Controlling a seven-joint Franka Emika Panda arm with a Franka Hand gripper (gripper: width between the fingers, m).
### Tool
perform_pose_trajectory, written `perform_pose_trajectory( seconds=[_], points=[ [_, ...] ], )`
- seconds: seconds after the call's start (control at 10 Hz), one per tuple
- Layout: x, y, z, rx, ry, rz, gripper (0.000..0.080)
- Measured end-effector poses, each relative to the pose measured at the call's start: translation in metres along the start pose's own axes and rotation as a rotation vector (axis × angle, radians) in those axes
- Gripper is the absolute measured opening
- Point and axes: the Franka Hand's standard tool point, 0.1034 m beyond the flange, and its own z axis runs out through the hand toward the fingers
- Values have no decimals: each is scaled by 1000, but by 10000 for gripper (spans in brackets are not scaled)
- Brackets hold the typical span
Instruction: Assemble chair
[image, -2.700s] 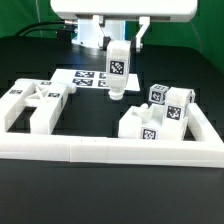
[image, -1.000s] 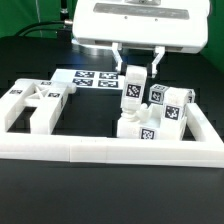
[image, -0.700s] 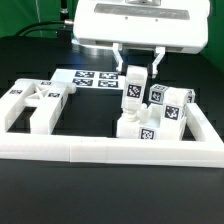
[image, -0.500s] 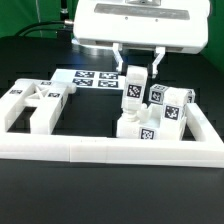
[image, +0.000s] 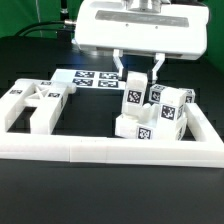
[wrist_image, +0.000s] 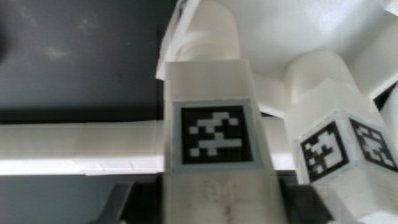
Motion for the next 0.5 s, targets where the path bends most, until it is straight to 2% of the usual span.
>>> perform_pose_trajectory(
  seconds=[0.2,0.4,0.5],
  points=[
    [1,11,2,-10,35,12,288],
    [1,10,2,-7,28,11,288],
    [1,10,2,-7,28,10,471]
  ],
)
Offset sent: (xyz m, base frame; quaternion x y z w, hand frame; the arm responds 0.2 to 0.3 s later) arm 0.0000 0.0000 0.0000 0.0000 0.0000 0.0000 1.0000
